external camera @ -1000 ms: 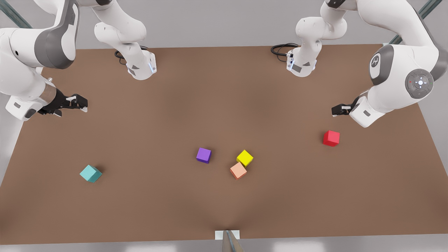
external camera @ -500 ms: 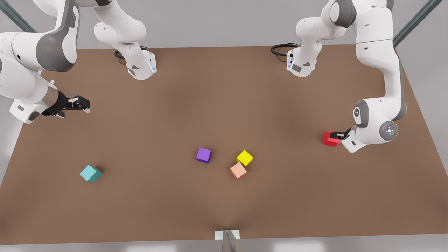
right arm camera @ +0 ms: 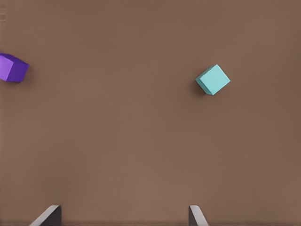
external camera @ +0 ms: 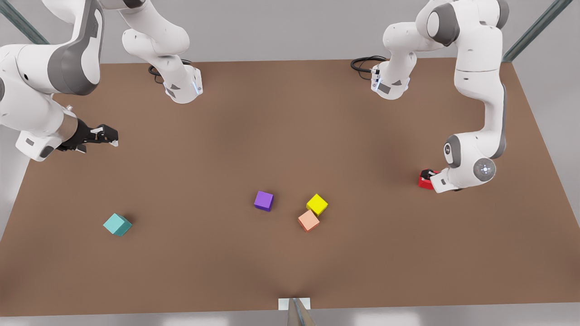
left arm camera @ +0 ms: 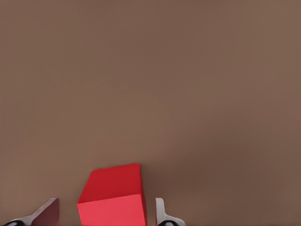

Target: Pick up red wooden cube and pass to hand red wooden cube and place in blue wooden cube

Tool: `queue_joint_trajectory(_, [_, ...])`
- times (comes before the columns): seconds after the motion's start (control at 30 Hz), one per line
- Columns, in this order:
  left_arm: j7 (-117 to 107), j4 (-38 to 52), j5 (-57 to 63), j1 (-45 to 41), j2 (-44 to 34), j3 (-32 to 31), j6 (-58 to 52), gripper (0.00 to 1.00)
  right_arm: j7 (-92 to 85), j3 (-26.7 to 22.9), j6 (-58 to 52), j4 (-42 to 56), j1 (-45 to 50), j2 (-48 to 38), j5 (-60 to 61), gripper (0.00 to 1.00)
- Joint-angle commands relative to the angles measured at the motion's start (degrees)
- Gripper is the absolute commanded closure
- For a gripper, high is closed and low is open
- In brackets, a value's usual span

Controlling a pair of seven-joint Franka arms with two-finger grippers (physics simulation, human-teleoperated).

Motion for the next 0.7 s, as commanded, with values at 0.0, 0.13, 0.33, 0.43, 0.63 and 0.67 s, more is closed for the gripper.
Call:
queue_joint_trajectory(0.0, [3.68, -0.19, 0.06, 0.02, 0.42, 0.00, 2.84, 0.00, -0.26, -0.03, -0.03, -0.11, -0.05, 0.01, 0.27, 0.00])
queue_joint_trajectory(0.13, [-6.77, -0.27, 0.06, 0.11, 1.56, 0.00, 2.31, 0.00, -0.53, -0.03, -0.03, -0.02, -0.05, 0.09, 0.27, 0.00])
queue_joint_trajectory(0.33, [-8.45, -0.45, -0.02, 0.02, 3.67, 0.00, 2.57, 0.00, -0.62, -0.03, -0.03, -0.11, -0.05, 0.09, 0.36, 0.00])
queue_joint_trajectory(0.43, [-8.36, -0.45, -0.02, 0.02, 4.20, 0.00, 2.22, 0.00, -0.70, -0.03, -0.03, -0.20, -0.05, 0.09, 0.36, 0.00])
queue_joint_trajectory(0.63, [-8.36, -0.54, -0.02, 0.11, 4.99, 0.00, 2.13, 0.00, -0.70, -0.03, -0.03, -0.55, -0.05, 0.09, 0.36, 0.00])
queue_joint_trajectory(0.67, [-8.36, -0.54, -0.02, 0.20, 5.17, 0.00, 2.13, 0.03, -0.70, -0.03, -0.03, -0.55, -0.05, 0.18, 0.36, 0.00])
